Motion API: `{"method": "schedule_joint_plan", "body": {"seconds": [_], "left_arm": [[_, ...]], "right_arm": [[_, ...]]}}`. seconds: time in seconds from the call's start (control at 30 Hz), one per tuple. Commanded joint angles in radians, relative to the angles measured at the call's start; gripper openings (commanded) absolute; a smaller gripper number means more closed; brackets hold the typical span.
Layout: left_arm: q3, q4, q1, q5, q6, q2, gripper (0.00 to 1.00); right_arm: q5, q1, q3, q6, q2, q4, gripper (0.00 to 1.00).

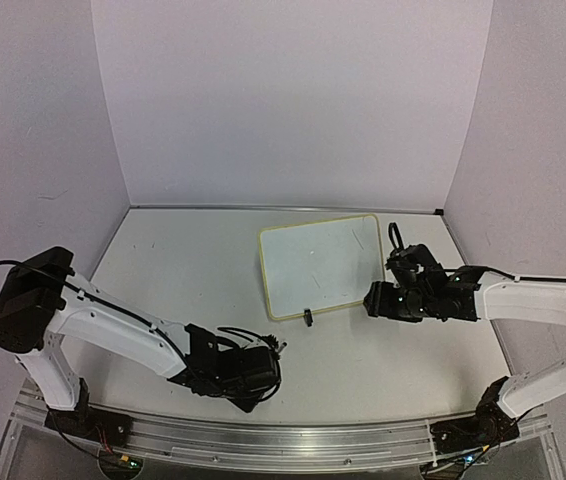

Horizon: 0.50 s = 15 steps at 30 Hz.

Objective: Write a sentence on the whiteboard
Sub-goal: Pick up the whiteboard marker from the corner of the board.

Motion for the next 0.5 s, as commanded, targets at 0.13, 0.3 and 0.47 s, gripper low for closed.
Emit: {"method": "schedule_joint_plan", "body": {"seconds": [0.13,0.3,0.47], "left_arm": [[-0.092,0.139,0.0,0.025,0.167,-0.206,0.0],[-0.125,0.182,0.0,0.09,0.273,-0.319,0.0],[-0.142,0.197,0.043,0.214,0.37,-0.438,0.0]], "right_arm": [[-0.303,-0.028,0.072,-0.18,-0.038,-0.01,0.68],[-0.582,-0.101,0.08,-0.23,-0.034,-0.009,0.69],[-0.873,-0.105,0.098,-0.28,-0.032,-0.006,0.72]]}}
